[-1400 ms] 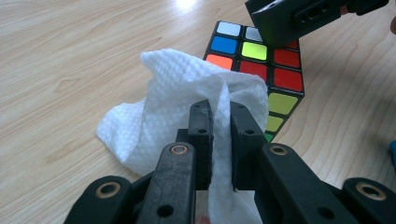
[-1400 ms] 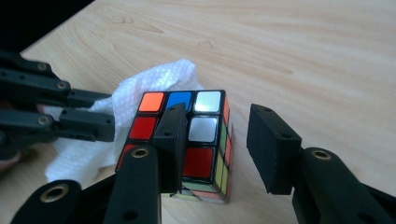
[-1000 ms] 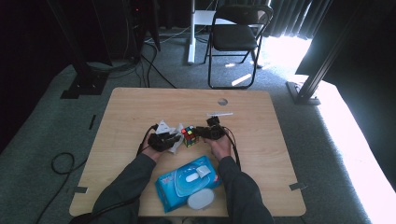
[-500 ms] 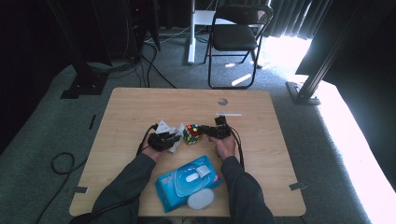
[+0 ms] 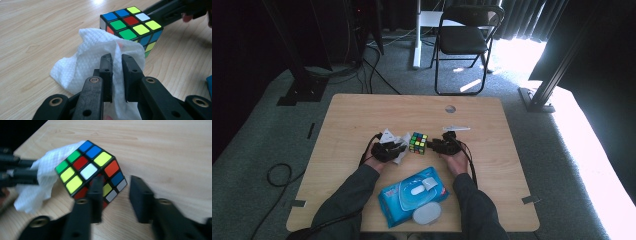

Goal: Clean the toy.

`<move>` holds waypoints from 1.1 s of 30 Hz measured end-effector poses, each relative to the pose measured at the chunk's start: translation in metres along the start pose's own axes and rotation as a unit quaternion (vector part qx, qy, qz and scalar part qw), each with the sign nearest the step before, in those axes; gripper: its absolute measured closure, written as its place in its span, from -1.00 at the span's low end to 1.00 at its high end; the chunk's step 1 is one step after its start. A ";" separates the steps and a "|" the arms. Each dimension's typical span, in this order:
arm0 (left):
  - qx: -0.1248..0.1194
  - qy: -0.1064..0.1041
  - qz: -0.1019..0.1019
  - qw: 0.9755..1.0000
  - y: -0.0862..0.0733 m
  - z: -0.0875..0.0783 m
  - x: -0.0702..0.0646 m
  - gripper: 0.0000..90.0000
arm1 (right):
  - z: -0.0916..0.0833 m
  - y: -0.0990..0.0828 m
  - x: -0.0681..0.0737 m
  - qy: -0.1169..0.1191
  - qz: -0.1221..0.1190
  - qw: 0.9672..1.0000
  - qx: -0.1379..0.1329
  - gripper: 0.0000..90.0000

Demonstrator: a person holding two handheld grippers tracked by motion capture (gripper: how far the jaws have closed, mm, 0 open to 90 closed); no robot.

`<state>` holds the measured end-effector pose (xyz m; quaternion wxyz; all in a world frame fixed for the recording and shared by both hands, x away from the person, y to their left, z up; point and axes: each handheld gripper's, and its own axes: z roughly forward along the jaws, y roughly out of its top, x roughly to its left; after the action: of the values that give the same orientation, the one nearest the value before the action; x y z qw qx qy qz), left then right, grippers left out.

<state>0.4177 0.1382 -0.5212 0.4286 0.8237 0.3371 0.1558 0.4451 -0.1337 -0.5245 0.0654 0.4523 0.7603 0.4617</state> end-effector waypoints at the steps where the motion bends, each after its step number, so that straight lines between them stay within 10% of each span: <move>1: -0.001 0.000 -0.001 1.000 0.000 0.000 0.000 0.77 | -0.002 0.001 0.001 0.000 -0.019 1.000 -0.006 0.07; 5: -0.002 0.001 -0.002 1.000 0.000 0.000 0.001 0.77 | -0.008 0.007 0.010 0.000 -0.095 0.995 -0.021 -0.30; 13: -0.002 0.002 -0.001 1.000 0.001 -0.001 0.001 0.77 | 0.007 0.018 0.023 0.018 -0.166 0.986 0.005 -0.63; 33: -0.001 0.001 0.000 1.000 0.003 -0.003 0.001 0.76 | 0.039 0.025 0.023 0.019 -0.210 0.976 0.054 -0.65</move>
<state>0.4178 0.1399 -0.5172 0.4292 0.8231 0.3372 0.1565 0.4670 -0.0875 -0.5203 0.1220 0.2763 0.8635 0.4040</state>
